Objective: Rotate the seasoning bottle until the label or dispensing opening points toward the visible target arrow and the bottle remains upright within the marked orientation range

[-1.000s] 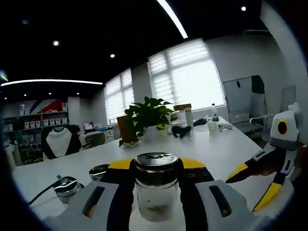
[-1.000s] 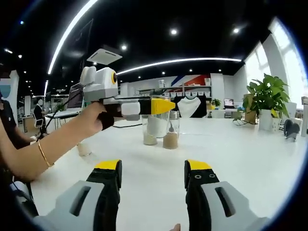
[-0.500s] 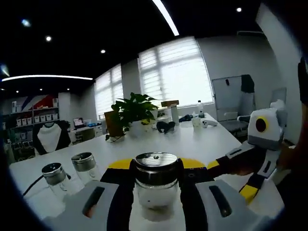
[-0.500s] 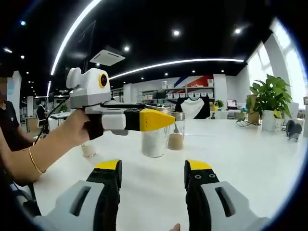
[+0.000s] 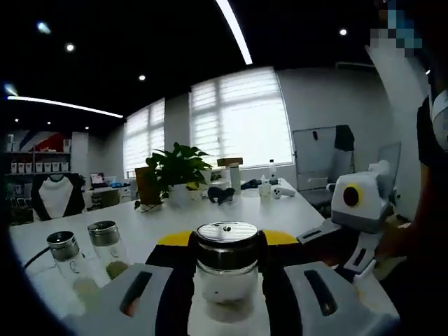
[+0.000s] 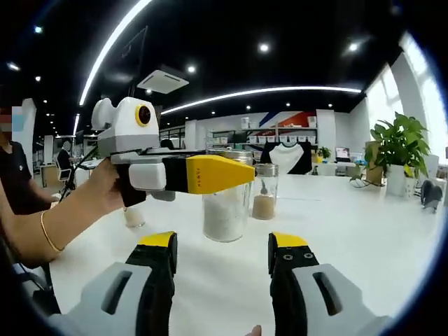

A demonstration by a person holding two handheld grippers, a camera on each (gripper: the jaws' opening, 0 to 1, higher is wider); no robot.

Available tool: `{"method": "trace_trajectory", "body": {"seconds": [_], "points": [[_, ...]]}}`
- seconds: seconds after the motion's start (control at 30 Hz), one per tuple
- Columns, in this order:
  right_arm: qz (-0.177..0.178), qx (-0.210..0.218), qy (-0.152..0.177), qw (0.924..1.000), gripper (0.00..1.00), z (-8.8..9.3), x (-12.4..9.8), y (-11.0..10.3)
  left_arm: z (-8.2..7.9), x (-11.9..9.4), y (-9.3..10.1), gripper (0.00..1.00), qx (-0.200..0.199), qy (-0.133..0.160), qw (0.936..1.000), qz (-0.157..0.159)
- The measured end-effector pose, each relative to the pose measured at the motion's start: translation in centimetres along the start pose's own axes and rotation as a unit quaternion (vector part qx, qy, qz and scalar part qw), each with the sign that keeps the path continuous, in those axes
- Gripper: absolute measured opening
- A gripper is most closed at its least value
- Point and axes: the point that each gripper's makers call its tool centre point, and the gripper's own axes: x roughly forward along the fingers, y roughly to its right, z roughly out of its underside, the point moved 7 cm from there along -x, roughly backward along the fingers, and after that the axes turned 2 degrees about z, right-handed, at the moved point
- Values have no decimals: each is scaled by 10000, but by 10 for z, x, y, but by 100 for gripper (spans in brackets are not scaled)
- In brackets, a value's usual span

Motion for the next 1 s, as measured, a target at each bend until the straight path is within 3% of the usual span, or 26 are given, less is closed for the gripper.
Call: {"method": "trace_trajectory", "body": {"seconds": [0.07,0.17,0.23,0.47,0.73,0.87,1.0], "points": [[-18,-4,-2,10000,51,0,1,0,1,1,2,37,-47,-15,10000,51],[-53,-11,-29,10000,51,2,3,0,8,7,10,37,227,-339,9990,170],[-84,-14,-38,10000,51,2,4,0,11,10,11,37,156,-378,9988,261],[-159,15,3,9999,49,0,9,2,10,9,16,37,-305,-138,9979,558],[-203,-76,-45,9998,48,2,11,7,4,4,16,37,-373,-44,9970,681],[-270,-65,84,9996,47,-4,9,15,2,2,19,37,-351,8,9967,726],[-791,94,421,9959,42,-13,11,9,0,4,21,37,-363,75,9962,783]]}}
